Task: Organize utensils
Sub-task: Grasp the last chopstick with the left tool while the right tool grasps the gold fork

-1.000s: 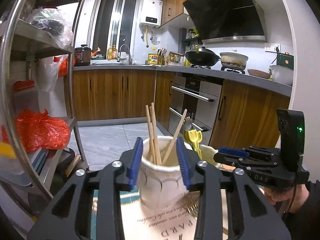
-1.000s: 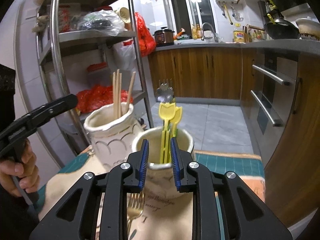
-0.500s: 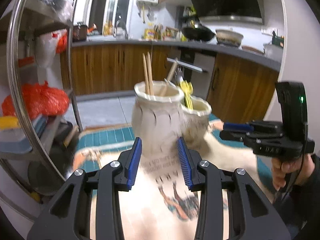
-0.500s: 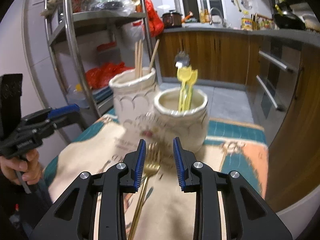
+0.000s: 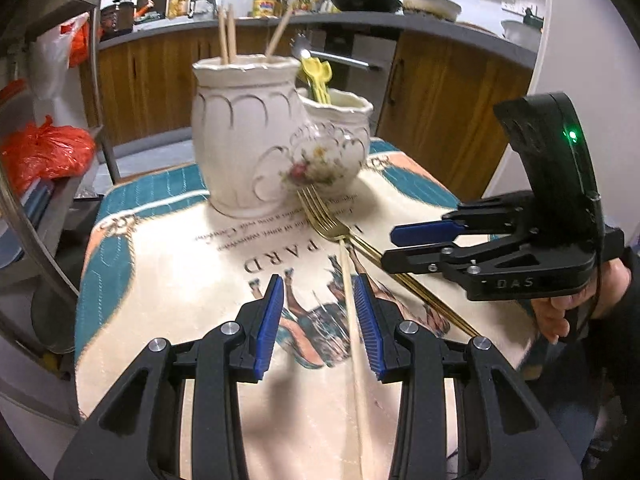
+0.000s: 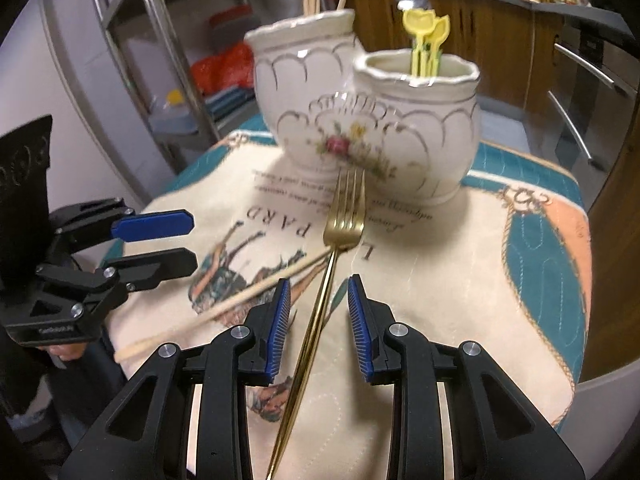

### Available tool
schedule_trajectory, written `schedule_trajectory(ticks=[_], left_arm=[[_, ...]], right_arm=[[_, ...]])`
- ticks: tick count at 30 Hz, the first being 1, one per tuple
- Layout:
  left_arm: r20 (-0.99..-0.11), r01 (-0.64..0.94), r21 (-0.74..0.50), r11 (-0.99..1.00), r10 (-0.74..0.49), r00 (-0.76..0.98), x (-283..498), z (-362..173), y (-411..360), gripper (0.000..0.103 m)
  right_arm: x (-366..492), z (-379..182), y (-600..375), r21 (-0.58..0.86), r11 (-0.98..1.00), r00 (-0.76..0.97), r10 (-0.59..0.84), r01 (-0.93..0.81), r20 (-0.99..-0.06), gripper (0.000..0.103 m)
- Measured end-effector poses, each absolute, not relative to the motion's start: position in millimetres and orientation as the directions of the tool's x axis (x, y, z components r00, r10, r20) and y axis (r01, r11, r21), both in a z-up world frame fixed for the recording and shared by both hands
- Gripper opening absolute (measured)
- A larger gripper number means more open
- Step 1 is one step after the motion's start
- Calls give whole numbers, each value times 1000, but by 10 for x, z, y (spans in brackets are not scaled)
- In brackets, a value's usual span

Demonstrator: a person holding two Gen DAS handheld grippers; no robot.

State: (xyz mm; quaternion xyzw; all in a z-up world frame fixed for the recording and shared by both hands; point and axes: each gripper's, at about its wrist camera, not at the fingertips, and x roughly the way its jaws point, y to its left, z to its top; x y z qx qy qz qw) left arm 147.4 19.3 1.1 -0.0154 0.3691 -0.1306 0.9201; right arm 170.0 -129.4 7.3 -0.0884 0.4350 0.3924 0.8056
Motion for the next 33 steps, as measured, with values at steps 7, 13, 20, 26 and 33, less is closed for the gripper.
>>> schedule_trajectory(ticks=[7,13,20,26,33], left_arm=[[-713,261,-95,961,-248,656,1519,-71,29,37],[-768,291,-47,955,-221,601,1607,-224,-143,24],[-792,279,-19,960,-185,582,1665,-214,-92,6],[-817,280,-15,960,-173,550,1667,-187,60,4],[-864,289,-14,957,-157,478,1737,-161,161,5]], right_arm=[[1745,-14,-1145,160,666,289,511,-729,-810,26],[1788,-11,-1159,167,661,260,497,-731,-828,11],[1785,31,-1347,122,675,266,442,-728,-857,8],[1792,36,-1564,80,688,264,379,-721,-887,7],[1886,34,-1602,114,678,167,335,-727,-927,8]])
